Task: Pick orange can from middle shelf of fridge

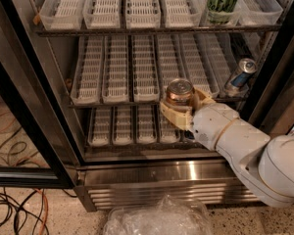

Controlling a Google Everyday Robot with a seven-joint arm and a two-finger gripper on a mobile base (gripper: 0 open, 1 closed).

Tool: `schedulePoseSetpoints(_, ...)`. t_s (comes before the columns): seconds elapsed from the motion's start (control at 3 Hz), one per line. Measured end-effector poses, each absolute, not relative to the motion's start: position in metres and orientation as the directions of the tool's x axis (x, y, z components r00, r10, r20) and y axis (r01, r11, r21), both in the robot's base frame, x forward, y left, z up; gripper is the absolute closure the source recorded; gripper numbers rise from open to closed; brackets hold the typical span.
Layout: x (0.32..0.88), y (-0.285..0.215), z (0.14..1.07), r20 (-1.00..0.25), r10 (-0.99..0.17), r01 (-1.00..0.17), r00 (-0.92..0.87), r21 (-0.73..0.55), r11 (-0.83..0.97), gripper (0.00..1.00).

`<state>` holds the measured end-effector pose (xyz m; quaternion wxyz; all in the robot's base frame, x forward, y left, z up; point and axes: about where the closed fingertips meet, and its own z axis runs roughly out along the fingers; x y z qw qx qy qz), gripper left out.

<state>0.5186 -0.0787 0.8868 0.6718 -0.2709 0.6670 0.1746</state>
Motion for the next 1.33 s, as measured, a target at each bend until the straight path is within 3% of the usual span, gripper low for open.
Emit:
schedulePoseSetpoints(1.0,0.441,-0.049,0.882,-0.993,-0.119,-0.707,0.023,-0.101,0.700,1.00)
schedulePoseSetpoints(1.33,0.441,-0.049,0.882,-0.993,-0.119,-0.708,0.023,-0.101,0.700,1.00)
